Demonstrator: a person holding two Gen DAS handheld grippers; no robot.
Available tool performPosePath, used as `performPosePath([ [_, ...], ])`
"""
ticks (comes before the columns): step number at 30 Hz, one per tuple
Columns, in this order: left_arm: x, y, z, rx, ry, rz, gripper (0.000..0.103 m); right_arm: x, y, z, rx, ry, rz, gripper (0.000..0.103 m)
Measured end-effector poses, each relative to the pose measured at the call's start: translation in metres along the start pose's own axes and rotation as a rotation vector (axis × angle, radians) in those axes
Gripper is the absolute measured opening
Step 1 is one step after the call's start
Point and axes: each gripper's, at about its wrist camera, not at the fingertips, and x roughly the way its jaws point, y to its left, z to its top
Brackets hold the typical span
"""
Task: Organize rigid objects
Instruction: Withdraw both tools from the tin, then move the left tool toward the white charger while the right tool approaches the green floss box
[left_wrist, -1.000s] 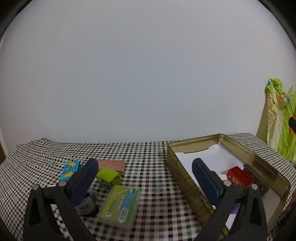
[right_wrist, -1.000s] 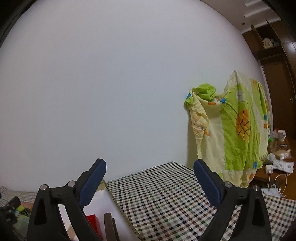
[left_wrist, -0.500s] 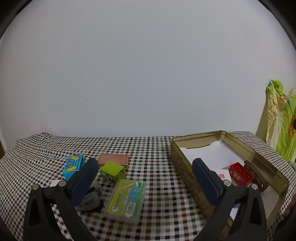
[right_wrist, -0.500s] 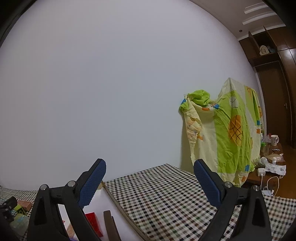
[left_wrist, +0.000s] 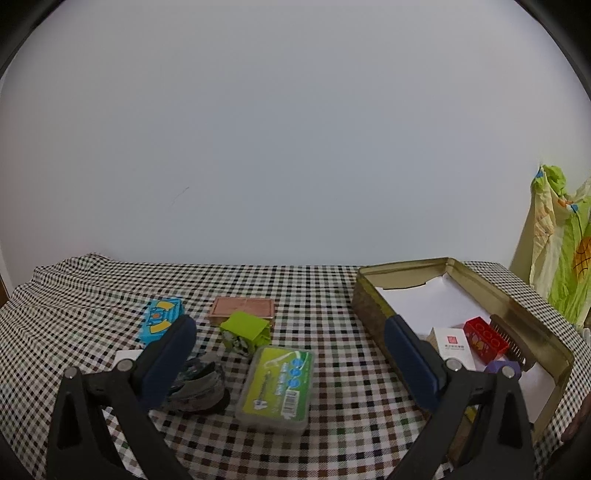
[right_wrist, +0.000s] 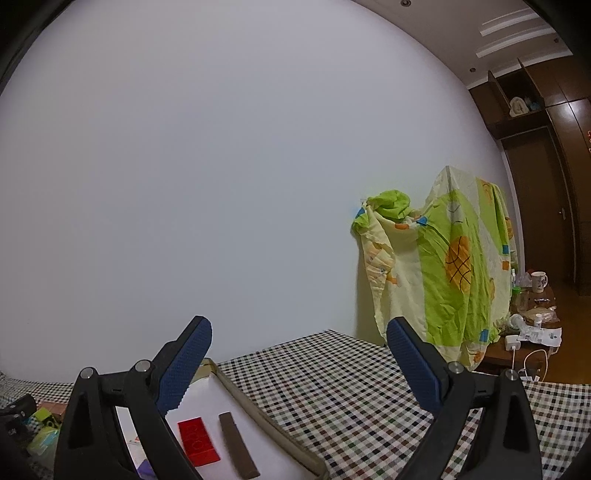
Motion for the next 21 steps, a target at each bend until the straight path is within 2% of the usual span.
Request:
performPosePath([
  [10,-0.003,0.02,-0.001,0.005,0.0,0.012,0.102,-0.026,0.026,-0.001,-0.035,-0.045,0.021,0.098],
  [21,-0.005,0.059,0.0,-0.013,0.007,0.049,0.102,-0.052,0.076,-0.009,-0.039,-0.002,0.15,0.098],
])
